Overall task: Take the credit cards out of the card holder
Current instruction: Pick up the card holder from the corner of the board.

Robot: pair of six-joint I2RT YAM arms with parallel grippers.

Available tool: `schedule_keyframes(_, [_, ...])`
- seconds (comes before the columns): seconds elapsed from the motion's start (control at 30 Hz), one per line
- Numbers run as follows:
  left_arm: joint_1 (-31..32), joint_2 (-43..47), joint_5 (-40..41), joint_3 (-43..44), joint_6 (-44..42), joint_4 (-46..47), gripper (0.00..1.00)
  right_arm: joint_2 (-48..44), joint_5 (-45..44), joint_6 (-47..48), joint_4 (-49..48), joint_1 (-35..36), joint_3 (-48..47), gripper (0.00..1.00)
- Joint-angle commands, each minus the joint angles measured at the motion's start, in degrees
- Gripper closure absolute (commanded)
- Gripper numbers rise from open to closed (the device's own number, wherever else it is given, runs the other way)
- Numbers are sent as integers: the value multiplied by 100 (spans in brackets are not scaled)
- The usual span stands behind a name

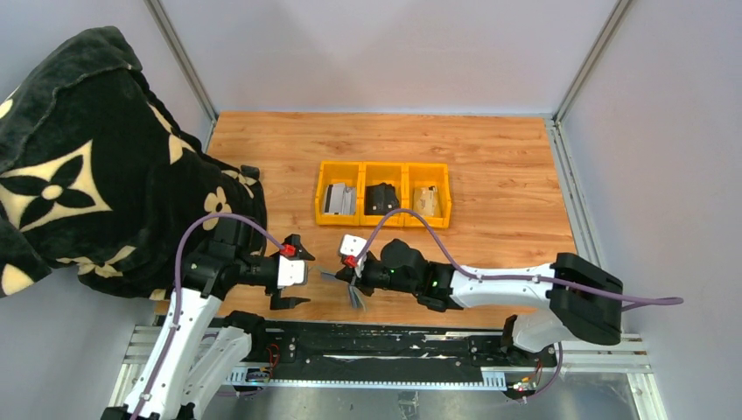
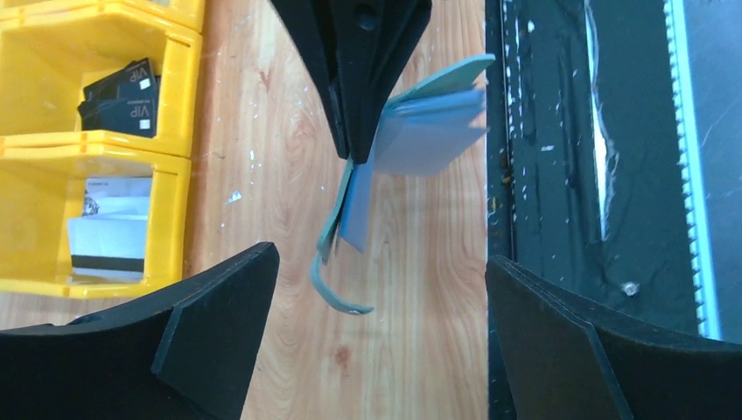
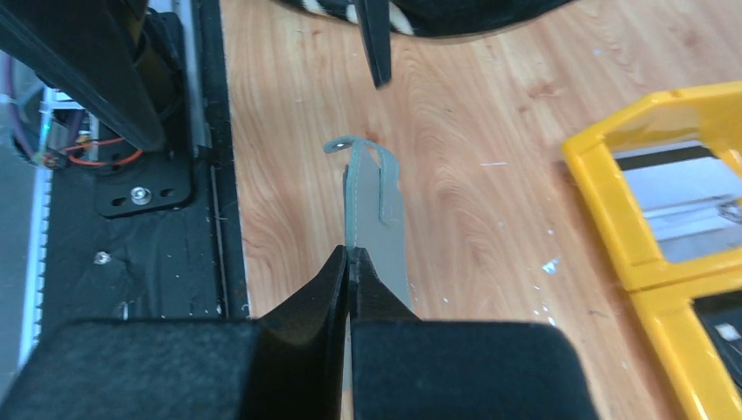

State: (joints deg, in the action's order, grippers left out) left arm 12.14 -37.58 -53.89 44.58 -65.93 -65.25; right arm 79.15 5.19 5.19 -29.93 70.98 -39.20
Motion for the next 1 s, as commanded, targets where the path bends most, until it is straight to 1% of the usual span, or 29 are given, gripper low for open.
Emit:
schedule_keyframes(0.0, [38,-284,103,-170,-1213,165,1,294,1061,-379,-113,-238,-450,100])
schedule_keyframes(0.07, [83,-417,228,-165,-1140,463,5,466,1266,-417,-79,-334,-618,100])
schedule_keyframes(0.17, [252,-649,441,-189,-1128,635,12,653,1506,-609,-224,-471,-772,100])
schedule_keyframes(0.27, [451,-762,667,-415,-1002,919,23,785,1730,-861,-542,-586,-816,100])
schedule_keyframes(0.33, [506,-763,827,-567,-986,1084,36,805,1855,-980,-706,-645,-810,100])
schedule_keyframes(0.37, [508,-775,894,-626,-927,1169,48,791,1944,-1048,-778,-680,-810,100])
schedule_keyframes(0.47, [509,-762,1041,-684,-720,1402,63,722,2092,-1218,-928,-762,-720,100])
schedule_keyframes(0.6, [524,-741,962,-662,-289,1732,62,628,2272,-1418,-1262,-779,-583,100])
schedule_keyframes(0.63, [544,-786,891,-600,-188,1760,63,630,2322,-1478,-1346,-779,-580,100])
schedule_keyframes(0.67, [574,-843,830,-528,-21,1761,67,622,2362,-1518,-1399,-783,-578,100])
schedule_keyframes(0.7, [584,-907,752,-430,95,1762,75,615,2387,-1579,-1442,-798,-574,100])
schedule_keyframes(0.77, [596,-1026,612,-215,648,1787,96,580,2400,-1800,-1555,-856,-526,99])
schedule_keyframes(0.8, [595,-1062,582,-110,933,1792,100,556,2434,-1968,-1616,-933,-484,89])
schedule_keyframes(0.87, [596,-1162,601,164,1549,1786,100,483,2575,-2330,-1842,-1181,-315,67])
schedule_keyframes(0.9, [592,-1214,590,316,1811,1737,100,415,2630,-2477,-2003,-1304,-192,60])
schedule_keyframes(0.97, [593,-1389,439,621,1979,1416,100,183,2714,-2672,-2262,-1494,111,48])
